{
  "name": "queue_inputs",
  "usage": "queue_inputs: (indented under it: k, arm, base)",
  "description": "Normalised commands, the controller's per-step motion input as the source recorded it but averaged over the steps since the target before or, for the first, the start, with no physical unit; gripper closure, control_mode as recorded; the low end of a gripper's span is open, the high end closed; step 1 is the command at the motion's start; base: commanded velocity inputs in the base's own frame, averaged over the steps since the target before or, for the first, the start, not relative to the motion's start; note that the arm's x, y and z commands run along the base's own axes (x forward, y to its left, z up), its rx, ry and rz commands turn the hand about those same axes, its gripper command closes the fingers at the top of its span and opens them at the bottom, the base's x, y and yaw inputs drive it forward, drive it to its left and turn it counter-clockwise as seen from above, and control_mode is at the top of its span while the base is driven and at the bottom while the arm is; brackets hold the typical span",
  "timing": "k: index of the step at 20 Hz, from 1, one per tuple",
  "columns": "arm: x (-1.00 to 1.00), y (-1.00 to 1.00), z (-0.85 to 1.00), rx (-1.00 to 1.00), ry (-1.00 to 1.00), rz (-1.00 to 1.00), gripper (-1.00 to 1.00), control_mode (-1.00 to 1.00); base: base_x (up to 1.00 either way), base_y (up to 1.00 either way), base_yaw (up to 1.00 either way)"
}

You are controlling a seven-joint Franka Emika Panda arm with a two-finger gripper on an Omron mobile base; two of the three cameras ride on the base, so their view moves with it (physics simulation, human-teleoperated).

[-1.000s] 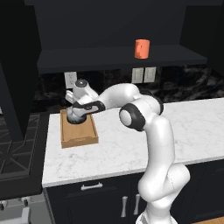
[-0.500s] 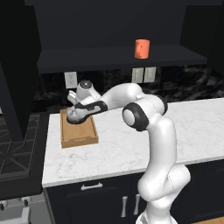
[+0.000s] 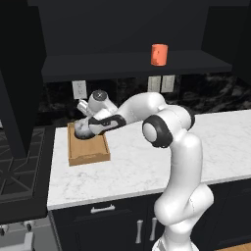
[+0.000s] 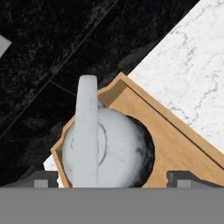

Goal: Pick the kettle from the counter and place it on the tray. Then pick the mug from the cabinet and place it on the tray. Then close the cabinet doors.

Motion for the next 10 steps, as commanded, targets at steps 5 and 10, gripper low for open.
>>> queue_inputs:
  k: [5,10]
  arm:
    - [-0.42,0.01,0.22,0.00,-0.21,0.00,-1.00,-1.00]
    - [-0.64,0.00,0.06,0.00,-0.14,0.00,-1.00,-1.00]
  base:
    - [0.00,0.00,0.00]
    - [0.00,0.00,0.00]
